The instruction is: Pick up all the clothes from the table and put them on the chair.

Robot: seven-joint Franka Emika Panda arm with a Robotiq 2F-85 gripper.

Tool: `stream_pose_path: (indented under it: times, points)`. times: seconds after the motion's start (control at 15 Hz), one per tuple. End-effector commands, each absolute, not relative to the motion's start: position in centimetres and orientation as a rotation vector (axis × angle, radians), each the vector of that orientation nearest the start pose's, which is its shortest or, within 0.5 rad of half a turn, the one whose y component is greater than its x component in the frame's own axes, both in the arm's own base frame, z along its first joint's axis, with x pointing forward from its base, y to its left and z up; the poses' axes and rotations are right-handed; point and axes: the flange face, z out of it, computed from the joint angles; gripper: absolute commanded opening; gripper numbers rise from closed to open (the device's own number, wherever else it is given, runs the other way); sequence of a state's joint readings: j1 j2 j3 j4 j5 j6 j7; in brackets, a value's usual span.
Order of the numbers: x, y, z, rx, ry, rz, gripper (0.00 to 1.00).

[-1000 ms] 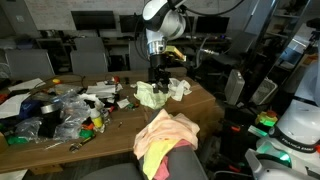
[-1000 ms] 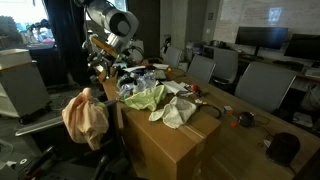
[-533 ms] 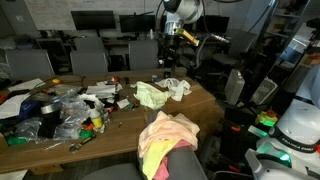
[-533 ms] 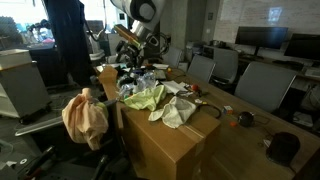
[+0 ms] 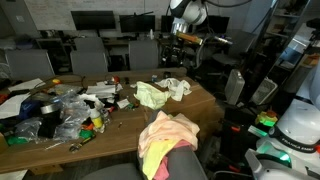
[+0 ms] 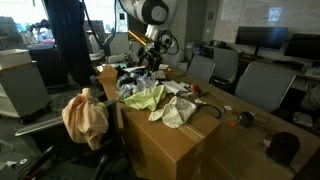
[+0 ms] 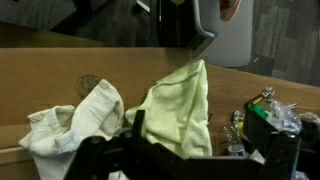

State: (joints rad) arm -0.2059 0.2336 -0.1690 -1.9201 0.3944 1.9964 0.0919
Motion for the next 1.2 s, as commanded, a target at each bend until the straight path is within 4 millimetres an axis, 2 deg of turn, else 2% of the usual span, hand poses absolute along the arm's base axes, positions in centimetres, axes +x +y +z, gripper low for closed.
stream_pose_path:
  times: [0.0,0.4,0.67,0.93,1.13]
  points:
    - [56.8,-21.1,33.2,-2.668,1.172,0.162,1.00]
    - [55.5,-23.7,25.8,-2.592,1.457,0.362,1.00]
    - [54.1,-24.7,22.1,-2.545,1.562,0.479,1.00]
    - [53.4,-25.0,19.6,-2.511,1.623,0.547,1.00]
    - [53.4,-25.7,19.3,-2.470,1.683,0.523,1.00]
